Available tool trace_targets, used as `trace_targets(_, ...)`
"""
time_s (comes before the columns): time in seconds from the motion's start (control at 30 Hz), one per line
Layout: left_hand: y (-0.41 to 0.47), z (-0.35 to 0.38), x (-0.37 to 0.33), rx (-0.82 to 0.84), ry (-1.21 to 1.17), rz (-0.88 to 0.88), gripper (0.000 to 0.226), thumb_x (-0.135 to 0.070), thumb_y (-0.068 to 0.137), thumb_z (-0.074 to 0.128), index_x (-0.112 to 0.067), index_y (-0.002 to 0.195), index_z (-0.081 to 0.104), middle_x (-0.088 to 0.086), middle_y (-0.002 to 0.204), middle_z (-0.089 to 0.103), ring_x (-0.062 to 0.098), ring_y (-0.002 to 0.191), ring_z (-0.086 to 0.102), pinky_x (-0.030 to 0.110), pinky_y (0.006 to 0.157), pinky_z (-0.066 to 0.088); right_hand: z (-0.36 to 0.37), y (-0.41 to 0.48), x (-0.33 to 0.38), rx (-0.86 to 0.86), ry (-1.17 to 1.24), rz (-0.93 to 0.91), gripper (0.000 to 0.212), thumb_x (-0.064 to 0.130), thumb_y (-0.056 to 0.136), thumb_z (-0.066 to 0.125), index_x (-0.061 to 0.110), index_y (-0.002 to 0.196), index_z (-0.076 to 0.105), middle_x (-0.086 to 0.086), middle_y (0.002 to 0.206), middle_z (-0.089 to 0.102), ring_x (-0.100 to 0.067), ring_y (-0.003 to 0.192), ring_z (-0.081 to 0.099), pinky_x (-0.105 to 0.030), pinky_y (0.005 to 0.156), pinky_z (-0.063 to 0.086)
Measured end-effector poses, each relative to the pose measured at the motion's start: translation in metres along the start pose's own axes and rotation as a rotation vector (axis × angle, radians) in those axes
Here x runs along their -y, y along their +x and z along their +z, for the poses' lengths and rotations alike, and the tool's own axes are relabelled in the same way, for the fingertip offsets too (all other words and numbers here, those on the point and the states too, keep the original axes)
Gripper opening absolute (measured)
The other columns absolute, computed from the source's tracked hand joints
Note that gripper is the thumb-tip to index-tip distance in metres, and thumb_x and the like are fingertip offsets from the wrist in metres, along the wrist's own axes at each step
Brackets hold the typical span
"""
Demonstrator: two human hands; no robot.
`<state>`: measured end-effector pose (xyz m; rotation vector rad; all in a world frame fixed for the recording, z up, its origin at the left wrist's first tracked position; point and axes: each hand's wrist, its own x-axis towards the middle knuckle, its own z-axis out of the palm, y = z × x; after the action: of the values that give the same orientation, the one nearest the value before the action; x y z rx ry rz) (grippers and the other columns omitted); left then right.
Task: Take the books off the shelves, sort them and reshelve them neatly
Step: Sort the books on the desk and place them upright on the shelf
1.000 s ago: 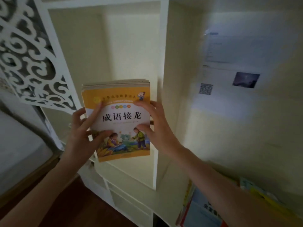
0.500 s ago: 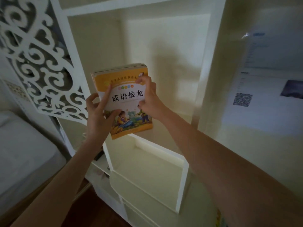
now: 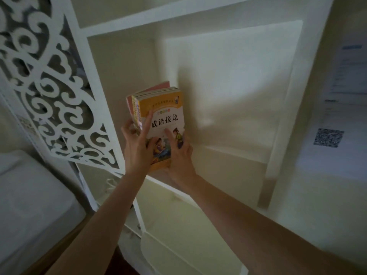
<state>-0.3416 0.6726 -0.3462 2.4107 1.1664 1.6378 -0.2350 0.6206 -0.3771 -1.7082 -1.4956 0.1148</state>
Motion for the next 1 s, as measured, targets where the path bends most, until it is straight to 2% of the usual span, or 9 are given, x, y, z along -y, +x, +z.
trace_targets(0.13,0.008,0.014,0.005,-0.018,0.06,-0.053,0.075,-0.013,0.089,0.06,-0.047,0.144,0.022,0.018,0.136,0.029,0.034,0.09,0.058,0.038,0.058,0.052,0.014,0.015,0.0,0.015,0.006,-0.042,0.08,0.019,0.093,0.058,0.035,0.152,0.007,-0.019,0.157,-0.002,-0.038,0.145,0.003,-0.04,0.105,0.033)
trace_targets(0.27,0.019,0.022,0.014,-0.003,0.09,-0.108,0.069,-0.021,0.092,0.059,-0.044,0.145,0.021,0.022,0.125,0.034,0.036,0.078,0.056,0.037,0.05,0.05,0.024,0.031,0.007,0.013,0.028,-0.031,0.084,0.014,0.084,0.067,0.026,0.15,0.017,-0.022,0.152,0.009,-0.042,0.141,0.01,-0.054,0.107,0.032)
trace_targets(0.4,0.024,0.023,0.023,0.015,0.079,0.008,0.069,-0.02,0.092,0.058,-0.044,0.144,0.02,0.021,0.132,0.031,0.038,0.088,0.057,0.041,0.054,0.052,0.031,0.048,0.009,-0.025,-0.039,0.011,0.08,0.011,0.083,0.066,0.018,0.147,0.02,-0.027,0.144,0.019,-0.05,0.131,0.021,-0.062,0.106,0.027)
trace_targets(0.6,0.029,0.024,0.031,0.057,0.252,0.052,0.075,-0.026,0.091,0.058,-0.041,0.146,0.01,0.023,0.129,0.035,0.038,0.086,0.06,0.039,0.056,0.052,0.047,0.067,0.0,-0.018,0.111,0.011,0.089,0.005,0.077,0.072,0.017,0.145,0.018,-0.019,0.146,0.014,-0.042,0.136,0.022,-0.049,0.106,0.038)
trace_targets(0.67,0.026,0.028,0.028,0.063,0.259,0.04,0.073,-0.027,0.093,0.054,-0.038,0.148,0.007,0.025,0.137,0.03,0.039,0.096,0.057,0.041,0.064,0.053,0.048,0.07,-0.005,0.003,0.176,-0.003,0.092,0.009,0.075,0.074,0.015,0.146,0.015,-0.02,0.146,0.015,-0.042,0.135,0.02,-0.053,0.106,0.036)
trace_targets(0.73,0.021,0.036,0.028,0.041,0.317,0.053,0.072,-0.031,0.095,0.051,-0.031,0.15,0.004,0.029,0.149,0.018,0.045,0.119,0.046,0.05,0.088,0.05,0.049,0.074,-0.01,0.031,0.218,0.013,0.097,0.018,0.076,0.074,0.013,0.148,0.009,-0.019,0.147,0.016,-0.041,0.135,0.019,-0.053,0.109,0.032)
trace_targets(0.8,0.019,0.041,0.031,-0.007,0.422,0.069,0.073,-0.041,0.097,0.047,-0.023,0.151,0.001,0.033,0.152,0.006,0.046,0.139,0.018,0.053,0.113,0.022,0.047,0.073,-0.012,0.075,0.27,0.042,0.106,0.022,0.075,0.077,0.015,0.148,0.0,-0.018,0.15,0.011,-0.039,0.137,0.019,-0.048,0.11,0.033)
trace_targets(0.87,0.02,0.04,0.035,-0.039,0.424,0.047,0.077,-0.043,0.097,0.045,-0.015,0.15,-0.002,0.035,0.15,0.001,0.045,0.142,0.001,0.05,0.117,0.005,0.043,0.07,-0.012,0.133,0.291,0.054,0.115,0.024,0.07,0.083,0.018,0.148,-0.002,-0.016,0.152,0.003,-0.035,0.141,0.017,-0.044,0.114,0.03)
trace_targets(1.0,0.02,0.038,0.036,0.026,0.395,0.059,0.078,-0.036,0.098,0.045,-0.007,0.149,-0.007,0.026,0.155,-0.002,0.033,0.145,-0.001,0.045,0.118,0.003,0.04,0.064,-0.007,0.091,0.173,-0.136,0.104,0.022,0.075,0.079,0.01,0.15,0.008,-0.01,0.155,0.007,-0.032,0.143,0.007,-0.047,0.117,0.016)
